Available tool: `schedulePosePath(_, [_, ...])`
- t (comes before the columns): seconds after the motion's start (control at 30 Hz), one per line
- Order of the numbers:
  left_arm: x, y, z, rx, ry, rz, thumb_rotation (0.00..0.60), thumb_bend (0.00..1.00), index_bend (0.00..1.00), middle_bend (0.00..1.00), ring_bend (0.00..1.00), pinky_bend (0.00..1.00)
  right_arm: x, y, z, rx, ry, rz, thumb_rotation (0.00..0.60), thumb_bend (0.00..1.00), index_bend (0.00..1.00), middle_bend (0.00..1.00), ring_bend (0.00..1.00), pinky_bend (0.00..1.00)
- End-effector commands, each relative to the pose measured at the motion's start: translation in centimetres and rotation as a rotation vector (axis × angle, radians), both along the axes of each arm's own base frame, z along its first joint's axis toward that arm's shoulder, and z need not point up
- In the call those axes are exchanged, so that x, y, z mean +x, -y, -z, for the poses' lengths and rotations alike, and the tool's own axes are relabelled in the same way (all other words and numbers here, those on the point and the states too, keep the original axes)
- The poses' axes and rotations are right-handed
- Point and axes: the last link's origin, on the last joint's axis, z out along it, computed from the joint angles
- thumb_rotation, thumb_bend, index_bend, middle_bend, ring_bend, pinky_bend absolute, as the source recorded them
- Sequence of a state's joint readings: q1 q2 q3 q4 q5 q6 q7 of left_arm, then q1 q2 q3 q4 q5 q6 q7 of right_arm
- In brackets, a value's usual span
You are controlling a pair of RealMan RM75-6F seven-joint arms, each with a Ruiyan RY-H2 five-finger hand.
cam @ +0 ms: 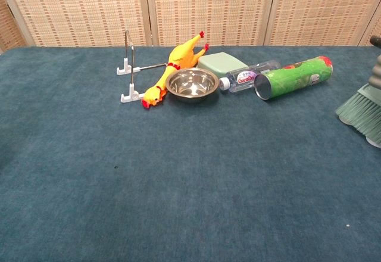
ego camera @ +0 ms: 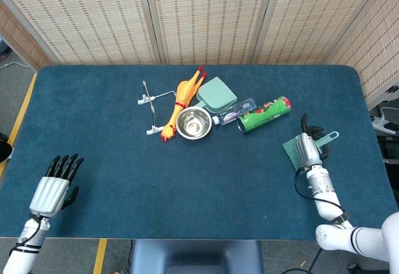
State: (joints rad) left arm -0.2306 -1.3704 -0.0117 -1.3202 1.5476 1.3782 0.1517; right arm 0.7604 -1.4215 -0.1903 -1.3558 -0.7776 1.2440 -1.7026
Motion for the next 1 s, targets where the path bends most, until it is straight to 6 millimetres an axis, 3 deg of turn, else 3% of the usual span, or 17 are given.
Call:
schedulePosePath(0.03, [0.1,0.0,0.1,-0.002,0.000,-0.001,0.600,0.47,0.00,0.00,0.00,0.06,-0.5,0.1,-1.0,-0.022,0.034,0.009,0.600,0.42,0.92,0.74,0.40,0.05])
schedulePosePath(0.13, [0.1,0.0,0.2,-0.002,-0.001,-0.001,0.600,0.47,0.00,0.00,0.00,0.06,-0.4,0.1,-1.2,-0.024,0.054,0.004,0.600,0.43,0.92,0.74,0.40,0.05])
schedulePosePath(0.17, [0.3,0.0,0.1,0.002,0.003,0.002,0.600,0.47,0.00,0.00,0.00,0.06,1.4,0.1,-1.4,-0.050,0.218,-0.022,0.600,0.42,0.92,0.74,0.40,0.05])
schedulePosePath(0.37, [0.4,-0.1,-0.2,0.011,0.011,0.003,0.600,0.47,0.00,0.00,0.00,0.06,5.5,-2.8,-1.2,0.045,0.668,-0.019,0.600,0.42,0.93,0.74,0.40,0.05])
schedulePosePath(0.5, [0.6,-0.1,-0.3,0.008,0.019,0.012,0.600,0.47,0.00,0.00,0.00,0.06,7.7,-4.8,1.2,0.137,0.844,-0.049,0.600,0.42,0.93,0.74,0.40,0.05])
schedulePosePath(0.7, [0.8,-0.1,-0.9,0.021,0.037,0.015,0.600,0.47,0.00,0.00,0.00,0.06,8.2,-6.8,6.0,0.200,0.953,-0.041,0.600,0.42,0.91,0.74,0.40,0.07])
schedulePosePath(0.73, [0.8,-0.1,-0.9,0.022,0.039,0.015,0.600,0.47,0.00,0.00,0.00,0.06,8.1,-6.8,6.6,0.202,0.958,-0.034,0.600,0.41,0.88,0.74,0.40,0.07])
schedulePosePath(0.8, [0.8,-0.2,-1.0,0.022,0.040,0.012,0.600,0.47,0.00,0.00,0.00,0.06,7.5,-6.9,7.8,0.202,0.956,-0.022,0.600,0.39,0.72,0.72,0.39,0.07])
schedulePosePath(0.87, [0.8,-0.3,-0.9,0.020,0.040,0.010,0.600,0.47,0.00,0.00,0.00,0.06,6.8,-6.9,8.7,0.203,0.941,0.009,0.600,0.37,0.52,0.63,0.34,0.07])
schedulePosePath(1.0, [0.0,0.2,-1.5,0.020,0.038,0.001,0.600,0.47,0.00,0.00,0.00,0.06,5.8,-7.0,9.6,0.204,0.931,0.067,0.600,0.33,0.14,0.34,0.19,0.03])
